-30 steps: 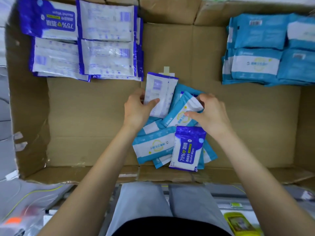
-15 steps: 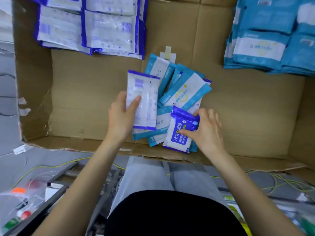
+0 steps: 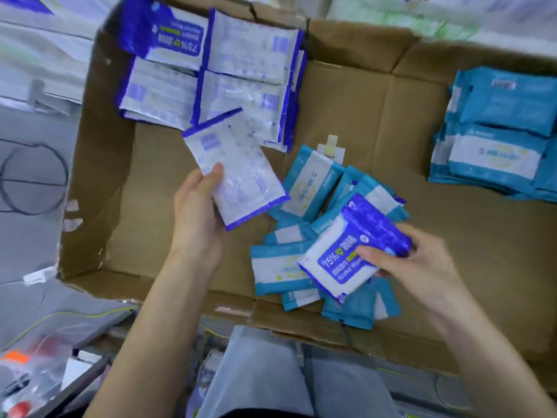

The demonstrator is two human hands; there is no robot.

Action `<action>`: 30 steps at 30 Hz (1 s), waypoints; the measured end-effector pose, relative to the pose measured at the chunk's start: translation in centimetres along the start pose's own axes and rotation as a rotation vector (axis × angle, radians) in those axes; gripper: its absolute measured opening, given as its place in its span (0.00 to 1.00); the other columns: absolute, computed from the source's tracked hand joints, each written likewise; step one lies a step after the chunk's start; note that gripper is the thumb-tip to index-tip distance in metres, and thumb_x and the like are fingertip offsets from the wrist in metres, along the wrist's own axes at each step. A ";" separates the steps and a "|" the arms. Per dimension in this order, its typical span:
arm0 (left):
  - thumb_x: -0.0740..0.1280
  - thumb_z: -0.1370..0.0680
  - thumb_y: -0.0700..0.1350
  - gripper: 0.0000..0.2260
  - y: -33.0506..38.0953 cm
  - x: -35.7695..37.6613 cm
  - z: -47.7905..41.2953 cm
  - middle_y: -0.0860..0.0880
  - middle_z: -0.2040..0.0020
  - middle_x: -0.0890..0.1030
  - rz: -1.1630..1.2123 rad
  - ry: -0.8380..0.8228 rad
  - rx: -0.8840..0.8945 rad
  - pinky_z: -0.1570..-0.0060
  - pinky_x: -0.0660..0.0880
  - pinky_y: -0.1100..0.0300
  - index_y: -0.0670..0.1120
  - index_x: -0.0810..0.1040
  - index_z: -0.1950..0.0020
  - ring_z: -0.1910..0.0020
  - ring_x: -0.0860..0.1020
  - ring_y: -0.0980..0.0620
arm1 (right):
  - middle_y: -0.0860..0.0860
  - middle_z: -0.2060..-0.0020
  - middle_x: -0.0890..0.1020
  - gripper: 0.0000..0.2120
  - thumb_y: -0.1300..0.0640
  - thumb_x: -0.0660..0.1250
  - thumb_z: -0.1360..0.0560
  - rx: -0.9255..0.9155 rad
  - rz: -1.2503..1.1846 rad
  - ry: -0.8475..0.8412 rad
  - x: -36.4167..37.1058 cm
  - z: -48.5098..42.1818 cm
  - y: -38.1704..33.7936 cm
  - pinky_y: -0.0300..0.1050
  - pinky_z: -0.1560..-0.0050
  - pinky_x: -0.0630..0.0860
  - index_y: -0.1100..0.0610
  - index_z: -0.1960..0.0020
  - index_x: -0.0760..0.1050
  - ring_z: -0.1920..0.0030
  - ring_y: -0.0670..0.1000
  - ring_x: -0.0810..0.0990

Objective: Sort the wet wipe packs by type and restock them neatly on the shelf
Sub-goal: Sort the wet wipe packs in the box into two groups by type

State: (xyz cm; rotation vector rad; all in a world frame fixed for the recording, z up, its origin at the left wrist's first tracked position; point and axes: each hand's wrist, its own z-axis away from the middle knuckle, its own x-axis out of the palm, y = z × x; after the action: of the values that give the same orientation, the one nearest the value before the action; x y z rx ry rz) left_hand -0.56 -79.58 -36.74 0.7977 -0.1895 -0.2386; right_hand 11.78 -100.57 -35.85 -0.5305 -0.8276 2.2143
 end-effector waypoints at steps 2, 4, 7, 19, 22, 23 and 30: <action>0.61 0.20 0.40 0.08 2.3 -1.0 -1.9 0.46 0.46 0.81 0.108 -0.021 0.020 0.49 0.77 0.56 0.46 0.75 0.43 0.50 0.81 0.51 | 0.48 0.65 0.85 0.10 0.67 0.73 0.33 0.016 -0.168 0.000 1.0 -1.3 -2.4 0.33 0.70 0.75 0.56 0.55 0.79 0.67 0.43 0.80; 0.62 0.21 0.38 0.10 4.4 -1.8 -4.0 0.48 0.48 0.81 0.174 -0.013 0.053 0.50 0.79 0.57 0.46 0.74 0.41 0.52 0.82 0.52 | 0.49 0.59 0.86 0.11 0.63 0.73 0.35 0.013 -0.318 -0.012 2.6 -3.1 -4.7 0.34 0.66 0.76 0.57 0.52 0.79 0.62 0.45 0.82; 0.64 0.22 0.37 0.11 6.9 -2.0 -7.3 0.46 0.48 0.81 0.138 -0.042 0.091 0.47 0.79 0.53 0.44 0.73 0.41 0.51 0.82 0.49 | 0.49 0.59 0.85 0.11 0.64 0.71 0.31 0.050 -0.554 -0.026 5.9 -6.1 -7.7 0.34 0.61 0.77 0.57 0.49 0.78 0.60 0.44 0.83; 0.65 0.22 0.35 0.09 12.1 1.5 -17.2 0.39 0.45 0.81 0.001 0.038 0.076 0.53 0.81 0.56 0.38 0.74 0.42 0.49 0.82 0.44 | 0.46 0.60 0.81 0.09 0.65 0.71 0.27 -0.001 -0.609 0.293 15.5 -16.1 -13.8 0.35 0.63 0.79 0.53 0.55 0.74 0.67 0.43 0.83; 0.66 0.23 0.36 0.05 12.4 1.4 -17.5 0.43 0.52 0.81 -0.077 0.080 0.097 0.58 0.81 0.59 0.40 0.76 0.47 0.54 0.82 0.46 | 0.47 0.61 0.80 0.09 0.63 0.72 0.28 -0.066 -0.386 0.348 15.6 -17.2 -13.5 0.35 0.67 0.78 0.54 0.54 0.74 0.63 0.45 0.81; 0.67 0.23 0.36 0.05 12.5 1.3 -17.4 0.43 0.53 0.81 -0.097 0.101 0.113 0.60 0.81 0.59 0.41 0.76 0.48 0.56 0.82 0.47 | 0.47 0.61 0.80 0.09 0.63 0.73 0.28 -0.077 -0.329 0.359 15.4 -17.4 -13.5 0.35 0.67 0.78 0.54 0.55 0.74 0.62 0.45 0.81; 0.68 0.23 0.40 0.10 12.4 -0.2 -17.5 0.44 0.48 0.82 -0.184 0.109 0.142 0.59 0.81 0.59 0.42 0.75 0.42 0.55 0.84 0.50 | 0.48 0.58 0.82 0.09 0.62 0.73 0.28 -0.165 -0.108 0.290 14.3 -17.4 -13.5 0.36 0.65 0.79 0.54 0.51 0.76 0.63 0.41 0.82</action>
State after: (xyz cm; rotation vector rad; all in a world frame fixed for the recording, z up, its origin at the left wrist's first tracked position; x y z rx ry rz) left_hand 5.47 -59.26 -39.73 0.9683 -0.0297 -0.3573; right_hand 18.58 -75.65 -40.76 -0.8441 -0.8651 1.9231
